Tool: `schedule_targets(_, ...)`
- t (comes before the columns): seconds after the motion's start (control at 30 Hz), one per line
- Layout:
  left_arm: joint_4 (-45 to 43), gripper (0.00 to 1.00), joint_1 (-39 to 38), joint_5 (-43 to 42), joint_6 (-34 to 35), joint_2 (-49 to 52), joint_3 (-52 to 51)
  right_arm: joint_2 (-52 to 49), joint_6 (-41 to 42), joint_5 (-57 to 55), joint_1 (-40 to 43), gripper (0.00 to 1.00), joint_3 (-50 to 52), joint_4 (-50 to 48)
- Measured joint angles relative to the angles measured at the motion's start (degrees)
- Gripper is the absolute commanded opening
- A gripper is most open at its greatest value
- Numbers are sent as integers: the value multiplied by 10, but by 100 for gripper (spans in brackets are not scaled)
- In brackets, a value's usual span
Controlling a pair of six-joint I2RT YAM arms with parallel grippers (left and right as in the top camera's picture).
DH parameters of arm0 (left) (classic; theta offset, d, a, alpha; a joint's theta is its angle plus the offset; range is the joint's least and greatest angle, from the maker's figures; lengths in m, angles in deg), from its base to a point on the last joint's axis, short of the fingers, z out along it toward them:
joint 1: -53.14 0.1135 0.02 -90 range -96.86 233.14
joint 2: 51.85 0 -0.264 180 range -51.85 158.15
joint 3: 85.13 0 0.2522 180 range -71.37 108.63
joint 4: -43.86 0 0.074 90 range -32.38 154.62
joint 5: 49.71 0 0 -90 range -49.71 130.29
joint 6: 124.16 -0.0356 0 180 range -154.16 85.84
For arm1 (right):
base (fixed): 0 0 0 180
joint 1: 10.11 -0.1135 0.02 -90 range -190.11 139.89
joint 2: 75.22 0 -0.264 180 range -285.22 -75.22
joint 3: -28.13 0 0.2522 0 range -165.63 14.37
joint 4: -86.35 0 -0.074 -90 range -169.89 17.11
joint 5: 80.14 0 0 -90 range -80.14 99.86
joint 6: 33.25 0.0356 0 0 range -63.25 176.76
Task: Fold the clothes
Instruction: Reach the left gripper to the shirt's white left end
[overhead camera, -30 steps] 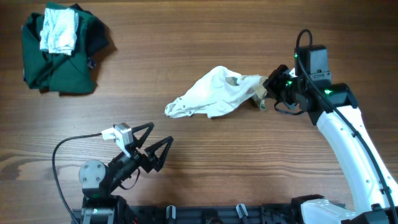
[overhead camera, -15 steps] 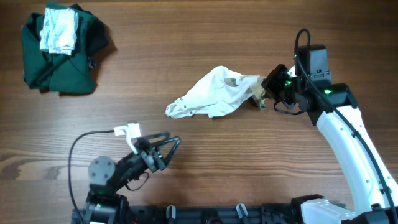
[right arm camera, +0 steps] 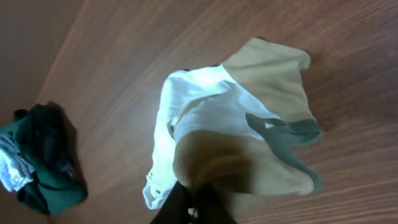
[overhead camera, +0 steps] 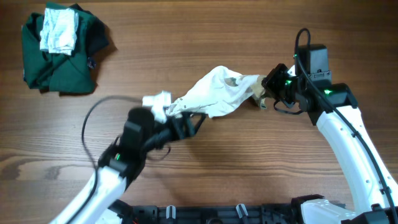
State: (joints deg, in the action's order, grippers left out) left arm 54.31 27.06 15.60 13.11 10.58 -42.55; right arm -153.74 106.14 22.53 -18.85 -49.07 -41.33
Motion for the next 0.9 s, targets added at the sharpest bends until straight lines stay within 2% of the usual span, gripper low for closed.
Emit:
schedule_targets(0.1, -43, 100, -5, 10, 14, 74, 32, 0, 1, 0, 0, 6, 0, -9)
schedule_targets(0.2, -90, 100, -9, 30, 92, 195, 38, 0, 7, 7, 10, 6, 0, -18)
schedule_targets(0.37, -251, 100, -26, 19, 156, 309, 37, 0, 11, 43, 41, 6, 0, -40)
schedule_targets(0.6, -276, 100, -77, 25, 214, 349, 53, 0, 17, 73, 41, 6, 0, -42)
schedule_targets(0.9, -275, 100, -135, 101, 339, 349, 69, 0, 27, 101, 41, 6, 0, -43)
